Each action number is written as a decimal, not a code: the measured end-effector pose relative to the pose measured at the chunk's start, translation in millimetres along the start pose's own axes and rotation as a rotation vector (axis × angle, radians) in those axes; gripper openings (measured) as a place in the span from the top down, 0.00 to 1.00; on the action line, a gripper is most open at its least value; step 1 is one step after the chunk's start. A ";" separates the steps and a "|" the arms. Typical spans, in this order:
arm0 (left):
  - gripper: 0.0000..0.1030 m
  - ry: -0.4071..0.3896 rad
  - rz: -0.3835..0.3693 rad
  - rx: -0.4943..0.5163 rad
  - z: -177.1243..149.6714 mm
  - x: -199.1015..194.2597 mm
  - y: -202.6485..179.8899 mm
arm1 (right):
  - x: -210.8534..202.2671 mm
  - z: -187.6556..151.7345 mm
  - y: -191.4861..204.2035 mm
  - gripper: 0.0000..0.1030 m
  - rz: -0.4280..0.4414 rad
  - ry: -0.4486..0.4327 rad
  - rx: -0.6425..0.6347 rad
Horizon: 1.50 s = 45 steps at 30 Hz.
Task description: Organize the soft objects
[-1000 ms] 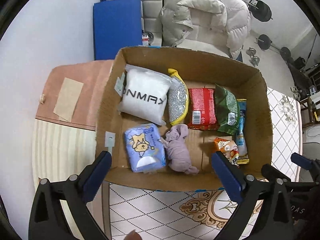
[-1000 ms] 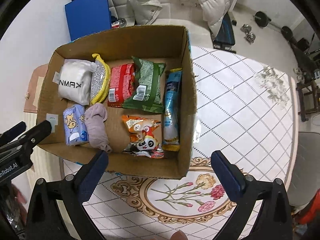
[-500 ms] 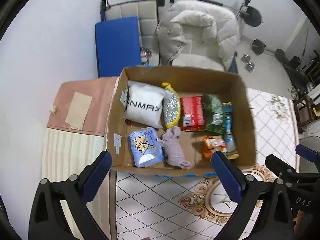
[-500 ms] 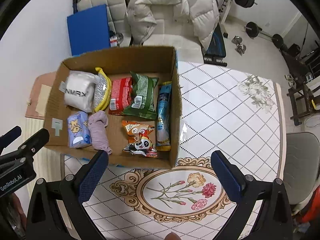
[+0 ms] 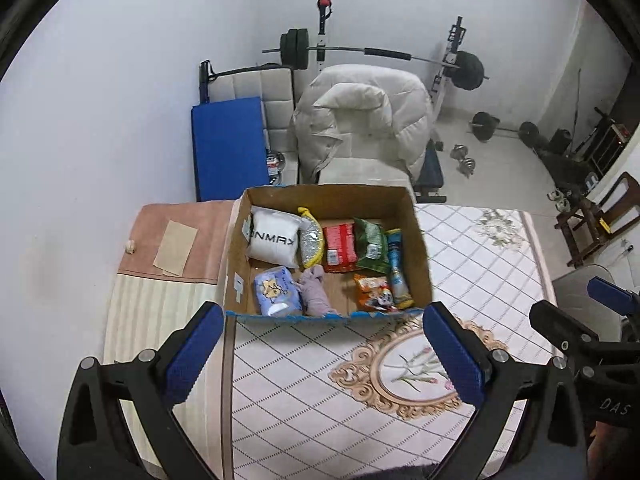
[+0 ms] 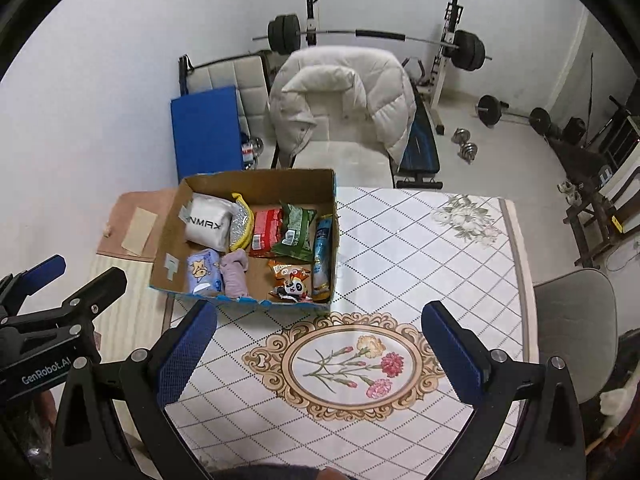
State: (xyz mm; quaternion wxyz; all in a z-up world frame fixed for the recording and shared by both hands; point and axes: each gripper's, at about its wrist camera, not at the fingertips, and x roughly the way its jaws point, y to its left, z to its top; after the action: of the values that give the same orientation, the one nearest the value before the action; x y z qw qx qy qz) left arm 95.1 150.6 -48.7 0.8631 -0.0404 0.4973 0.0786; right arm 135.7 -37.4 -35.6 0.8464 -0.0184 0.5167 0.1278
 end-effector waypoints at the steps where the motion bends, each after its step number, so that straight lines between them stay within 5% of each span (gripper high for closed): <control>1: 0.01 -0.003 0.001 0.004 -2.4 -6.0 -2.2 | -10.1 -4.0 -1.6 0.00 0.001 -0.011 0.004; 17: 0.01 -0.063 -0.020 -0.015 -19.5 -64.8 -9.2 | -90.4 -31.7 -7.3 0.00 -0.032 -0.118 -0.027; 26: 0.00 -0.153 -0.011 -0.085 -21.0 -83.0 0.8 | -96.5 -27.3 -7.7 0.00 -0.070 -0.170 -0.019; 45: 0.00 -0.151 0.023 -0.041 -17.8 -84.8 -5.3 | -111.5 -24.3 -13.6 0.00 -0.109 -0.198 -0.005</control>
State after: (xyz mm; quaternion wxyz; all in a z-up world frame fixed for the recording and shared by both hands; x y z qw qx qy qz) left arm 39.1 134.6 15.7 0.8961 -0.0463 0.4296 0.1017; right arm 69.4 -76.5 49.7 0.8989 -0.0359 0.4285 0.0843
